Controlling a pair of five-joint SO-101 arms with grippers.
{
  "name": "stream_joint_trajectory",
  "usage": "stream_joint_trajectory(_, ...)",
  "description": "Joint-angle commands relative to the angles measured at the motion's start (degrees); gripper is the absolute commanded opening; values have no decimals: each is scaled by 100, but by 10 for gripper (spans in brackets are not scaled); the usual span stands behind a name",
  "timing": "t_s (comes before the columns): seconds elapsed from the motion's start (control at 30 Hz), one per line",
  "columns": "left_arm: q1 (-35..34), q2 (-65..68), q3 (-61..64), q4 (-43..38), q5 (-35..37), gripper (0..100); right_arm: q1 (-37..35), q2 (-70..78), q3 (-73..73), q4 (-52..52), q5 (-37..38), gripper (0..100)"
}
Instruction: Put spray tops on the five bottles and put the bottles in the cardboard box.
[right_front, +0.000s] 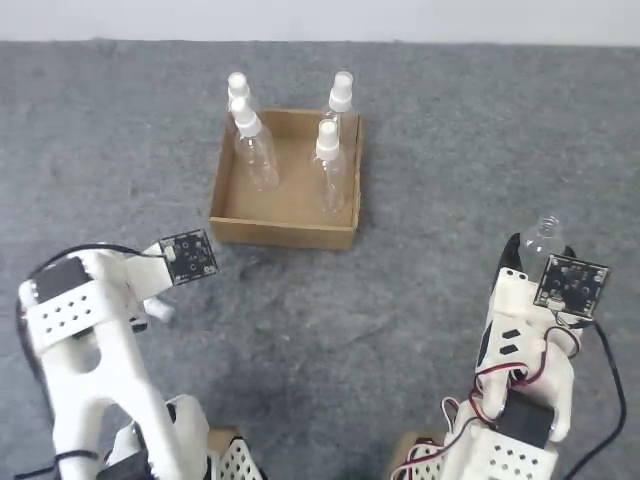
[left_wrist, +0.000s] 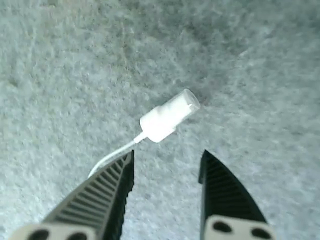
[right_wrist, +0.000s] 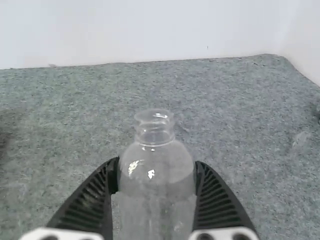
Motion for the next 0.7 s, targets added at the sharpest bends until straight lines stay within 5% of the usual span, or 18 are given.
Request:
stream_joint_trajectory(0.0,9,0,295,-563,-404,205,-48,-101,-79,-136,141,20)
stream_joint_trajectory(0.3,149,0,998,-1415,-659,204,-48,-101,-79,-136,141,20)
stream_joint_trajectory(0.67,598,0,1332,-1477,-642,203,-48,-101,-79,-145,141,20)
